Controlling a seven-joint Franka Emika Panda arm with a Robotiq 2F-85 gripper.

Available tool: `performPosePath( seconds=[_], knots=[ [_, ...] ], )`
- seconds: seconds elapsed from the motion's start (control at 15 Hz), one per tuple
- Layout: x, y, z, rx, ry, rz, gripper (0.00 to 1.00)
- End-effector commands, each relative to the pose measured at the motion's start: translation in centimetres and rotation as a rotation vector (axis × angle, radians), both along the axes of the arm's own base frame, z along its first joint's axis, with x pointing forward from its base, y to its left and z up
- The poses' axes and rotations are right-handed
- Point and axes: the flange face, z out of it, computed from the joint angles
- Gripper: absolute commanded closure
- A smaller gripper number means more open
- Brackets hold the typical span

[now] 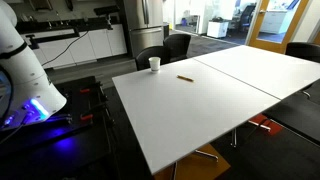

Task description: Put the pen inside the white cup

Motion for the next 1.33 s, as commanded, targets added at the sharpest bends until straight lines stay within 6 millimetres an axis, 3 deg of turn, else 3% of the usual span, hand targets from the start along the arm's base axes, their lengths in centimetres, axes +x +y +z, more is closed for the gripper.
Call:
performPosePath(
  seconds=[0.0, 0.33, 0.6, 0.93, 1.27],
  knots=[
    [0.0, 0.0, 0.1, 0.0, 0.001, 0.0, 0.0],
    [0.0, 0.0, 0.1, 0.0, 0.001, 0.0, 0.0],
    [2.0, 0.8, 0.0, 0.014, -0.015, -0.014, 0.0],
    [6.8, 2.7, -0.9, 0.049, -0.04, -0.06, 0.0],
    [13.6, 4.6, -2.4, 0.168, -0.057, -0.23, 0.0]
  ],
)
